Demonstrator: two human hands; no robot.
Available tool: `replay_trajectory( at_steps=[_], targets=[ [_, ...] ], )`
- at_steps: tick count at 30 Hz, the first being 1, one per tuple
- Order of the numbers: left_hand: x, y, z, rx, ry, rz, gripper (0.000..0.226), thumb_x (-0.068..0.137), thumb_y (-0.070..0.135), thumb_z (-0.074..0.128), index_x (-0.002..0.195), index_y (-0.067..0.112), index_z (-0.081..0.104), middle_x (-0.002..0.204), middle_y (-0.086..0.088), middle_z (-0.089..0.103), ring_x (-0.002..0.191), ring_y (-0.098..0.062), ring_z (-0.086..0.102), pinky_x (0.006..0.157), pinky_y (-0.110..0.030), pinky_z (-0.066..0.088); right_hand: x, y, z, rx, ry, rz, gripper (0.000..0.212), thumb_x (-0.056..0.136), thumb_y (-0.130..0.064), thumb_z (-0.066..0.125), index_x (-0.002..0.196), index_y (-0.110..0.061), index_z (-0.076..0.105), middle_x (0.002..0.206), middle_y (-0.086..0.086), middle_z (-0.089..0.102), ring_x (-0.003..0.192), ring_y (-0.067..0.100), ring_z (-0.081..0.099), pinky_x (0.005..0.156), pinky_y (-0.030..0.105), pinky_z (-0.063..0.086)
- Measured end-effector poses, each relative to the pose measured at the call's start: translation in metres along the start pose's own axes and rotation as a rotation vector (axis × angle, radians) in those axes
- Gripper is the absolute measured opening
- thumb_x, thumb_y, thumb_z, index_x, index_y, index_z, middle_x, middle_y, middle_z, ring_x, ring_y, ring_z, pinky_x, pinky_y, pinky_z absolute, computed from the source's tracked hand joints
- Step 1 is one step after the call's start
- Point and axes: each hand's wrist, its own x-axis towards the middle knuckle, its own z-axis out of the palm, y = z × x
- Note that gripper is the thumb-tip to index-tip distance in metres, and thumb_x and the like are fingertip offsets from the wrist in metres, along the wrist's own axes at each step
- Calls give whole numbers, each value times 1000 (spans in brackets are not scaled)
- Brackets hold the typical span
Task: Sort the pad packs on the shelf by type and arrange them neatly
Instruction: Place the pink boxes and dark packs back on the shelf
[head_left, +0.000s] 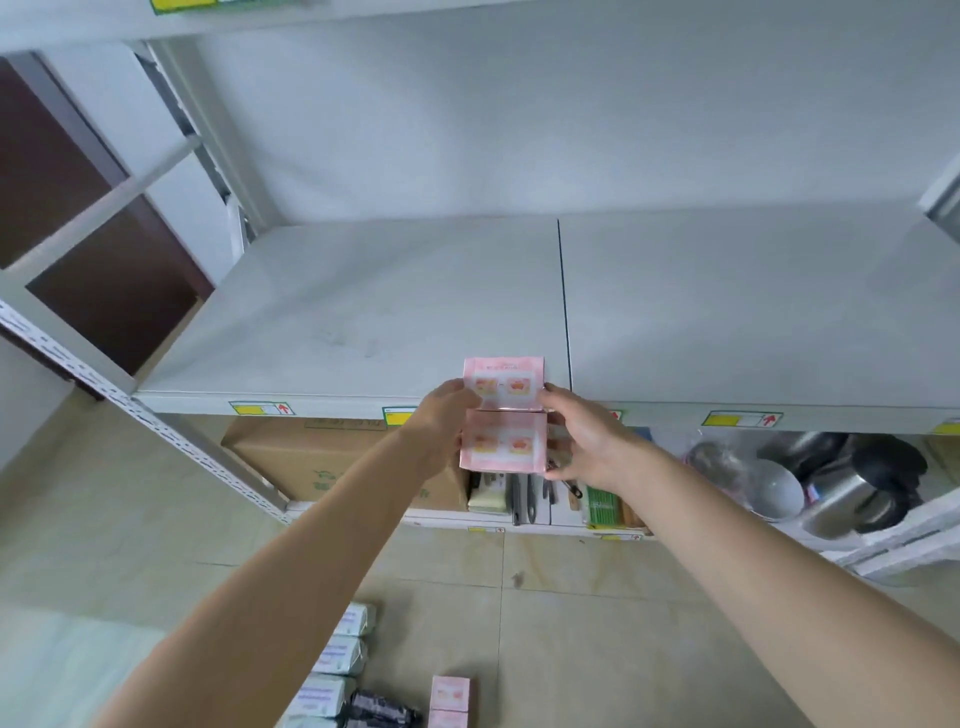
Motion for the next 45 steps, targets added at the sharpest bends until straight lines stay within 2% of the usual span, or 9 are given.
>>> replay_trajectory(
  at_steps=[8, 11, 16, 23, 25, 27, 31, 35, 45],
  targets=[
    [91, 23, -6, 27, -27, -16, 24, 93, 5, 39, 113, 10, 53, 90, -2, 54, 93, -24, 54, 76, -34, 49, 80, -38, 2, -37, 52, 38, 37, 88, -55, 46, 88, -21, 59, 101, 9, 59, 104, 32, 57, 95, 56, 44],
    [119, 26, -7, 1, -4, -34, 22, 93, 6, 42, 112, 9, 53, 92, -4, 52, 97, -26, 52, 86, -38, 46, 105, -48, 2, -116, 80, 56, 40, 87, -59, 45, 91, -21, 59, 105, 9, 60, 105, 32, 57, 94, 56, 45],
    [152, 30, -2, 36, 12, -29, 14, 91, 9, 44, 79, 12, 52, 96, -11, 49, 89, -27, 48, 84, -39, 44, 123, -58, -4, -192, 57, 59, 51, 86, -67, 33, 98, -24, 59, 109, 12, 58, 104, 34, 57, 76, 47, 53],
    [181, 31, -1, 31, -33, 39, 16, 92, 7, 42, 84, 11, 55, 88, -8, 58, 79, -25, 57, 83, -35, 43, 145, -70, -11, -223, 82, 46, 55, 88, -66, 30, 109, -23, 57, 113, 13, 58, 107, 34, 57, 83, 53, 52],
    [184, 27, -6, 199, -89, 93, 26, 93, 13, 46, 117, 10, 56, 114, -11, 61, 100, -28, 60, 94, -34, 44, 146, -68, -16, -243, 76, 13, 50, 89, -64, 33, 110, -24, 56, 122, 11, 56, 111, 32, 56, 85, 50, 53],
    [183, 19, -16, 501, -118, 193, 50, 95, 26, 48, 142, 15, 34, 140, -8, 46, 124, -27, 49, 105, -36, 38, 146, -57, -26, -348, 65, -104, 47, 91, -57, 37, 131, -32, 42, 141, 3, 42, 125, 27, 47, 87, 44, 52],
    [181, 4, -40, 1018, -258, 552, 96, 75, 41, 72, 148, 34, 10, 158, 5, 4, 145, -16, 13, 115, -33, 17, 148, -36, -51, -959, 51, -522, 83, 82, -49, 58, 147, -36, 9, 155, -6, 12, 143, 17, 13, 114, 44, 24],
    [188, 1, -45, 1269, -234, 697, 102, 72, 40, 75, 147, 36, 6, 157, 13, -8, 146, -13, 0, 116, -39, 24, 152, -35, -52, -1330, 32, -542, 87, 78, -48, 65, 146, -39, 10, 156, -12, -11, 145, 14, -1, 116, 45, 19],
    [206, 18, -14, 1461, -52, 699, 91, 83, 38, 66, 149, 29, 5, 159, 8, -1, 128, -25, 43, 93, -37, 44, 171, -57, -52, -1712, 252, -586, 83, 87, -54, 48, 149, -21, 3, 157, -4, -9, 145, 14, -9, 119, 38, 4]
  ],
)
